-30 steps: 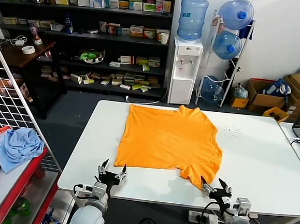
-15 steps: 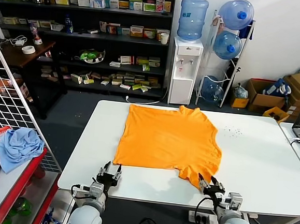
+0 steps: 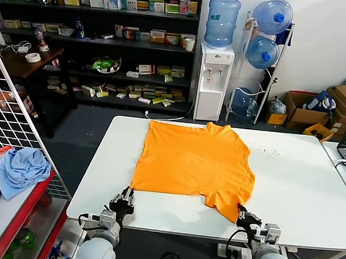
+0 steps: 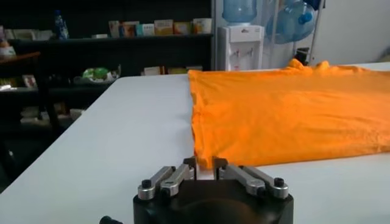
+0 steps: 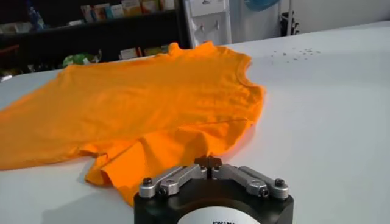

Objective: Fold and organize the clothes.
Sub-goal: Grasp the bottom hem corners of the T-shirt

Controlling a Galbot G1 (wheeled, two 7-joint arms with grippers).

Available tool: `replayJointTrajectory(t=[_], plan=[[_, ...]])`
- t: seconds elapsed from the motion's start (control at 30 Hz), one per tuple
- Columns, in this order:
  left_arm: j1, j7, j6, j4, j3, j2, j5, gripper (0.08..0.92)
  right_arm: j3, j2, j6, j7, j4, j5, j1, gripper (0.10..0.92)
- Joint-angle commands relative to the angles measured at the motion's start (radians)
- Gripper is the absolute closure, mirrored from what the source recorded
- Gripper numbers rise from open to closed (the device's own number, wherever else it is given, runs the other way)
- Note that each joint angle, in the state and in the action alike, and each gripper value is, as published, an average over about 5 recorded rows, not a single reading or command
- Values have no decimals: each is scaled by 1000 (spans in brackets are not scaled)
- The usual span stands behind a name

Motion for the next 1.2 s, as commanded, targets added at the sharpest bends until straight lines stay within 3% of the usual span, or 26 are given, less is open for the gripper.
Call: replayJointTrajectory(t=[0.03,0.3,0.4,0.87,1.1,1.2], plan=[[-4,-10,-3,-5,-1,-4,-27,582,0,2,-2,4,-2,-2,0,901],[-40,-11,-9,71,3,-18,-47,350,1,4,-2,1,-1,-2,2,901],[-47,-8,-21,86,7,-20,-43,321,2,6,-3,1,4,-4,-1,901],[-43,-3,-69,102,7,-20,-47,700,17,-7,-8,-6,46,-13,-32,901],[9,-10,-71,5,13,11,-51,888,31,-34,-28,-2,157,-19,-102,901],[45,-14,-70,-54,14,34,-55,908,56,-60,-37,0,237,-24,-173,901]])
